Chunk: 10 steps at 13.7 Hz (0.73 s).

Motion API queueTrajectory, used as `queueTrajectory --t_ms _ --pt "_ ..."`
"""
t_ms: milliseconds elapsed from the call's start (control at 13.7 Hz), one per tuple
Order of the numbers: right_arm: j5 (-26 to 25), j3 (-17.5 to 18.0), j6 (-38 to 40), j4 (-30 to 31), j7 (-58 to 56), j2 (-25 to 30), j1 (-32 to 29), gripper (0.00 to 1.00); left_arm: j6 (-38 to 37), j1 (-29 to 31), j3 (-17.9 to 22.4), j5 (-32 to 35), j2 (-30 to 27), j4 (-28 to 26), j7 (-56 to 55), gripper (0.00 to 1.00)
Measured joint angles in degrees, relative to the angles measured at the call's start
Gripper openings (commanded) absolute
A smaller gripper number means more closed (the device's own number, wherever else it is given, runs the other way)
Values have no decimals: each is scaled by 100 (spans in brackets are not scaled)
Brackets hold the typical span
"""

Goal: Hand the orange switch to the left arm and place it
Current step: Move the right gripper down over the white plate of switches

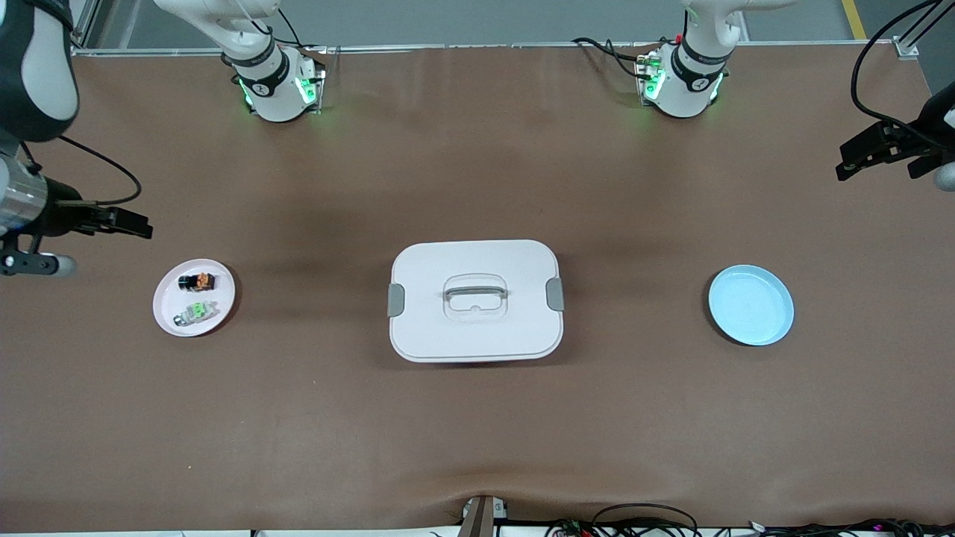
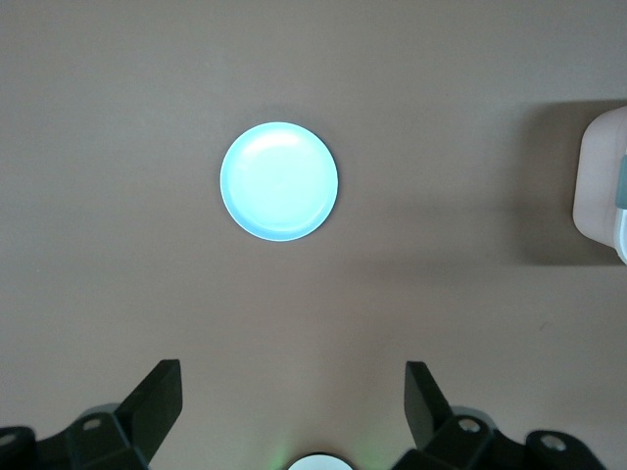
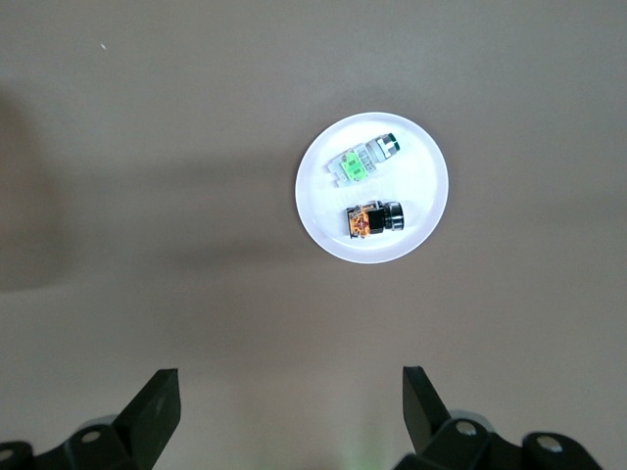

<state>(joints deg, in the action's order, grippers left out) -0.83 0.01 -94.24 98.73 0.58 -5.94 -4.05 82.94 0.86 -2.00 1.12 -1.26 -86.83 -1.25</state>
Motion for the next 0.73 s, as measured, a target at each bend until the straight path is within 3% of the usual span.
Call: queueTrajectory --t_ms 729 --pt "-13 -54 -2511 2135 -270 -62 -324 100 3 0 0 0 8 0 0 100"
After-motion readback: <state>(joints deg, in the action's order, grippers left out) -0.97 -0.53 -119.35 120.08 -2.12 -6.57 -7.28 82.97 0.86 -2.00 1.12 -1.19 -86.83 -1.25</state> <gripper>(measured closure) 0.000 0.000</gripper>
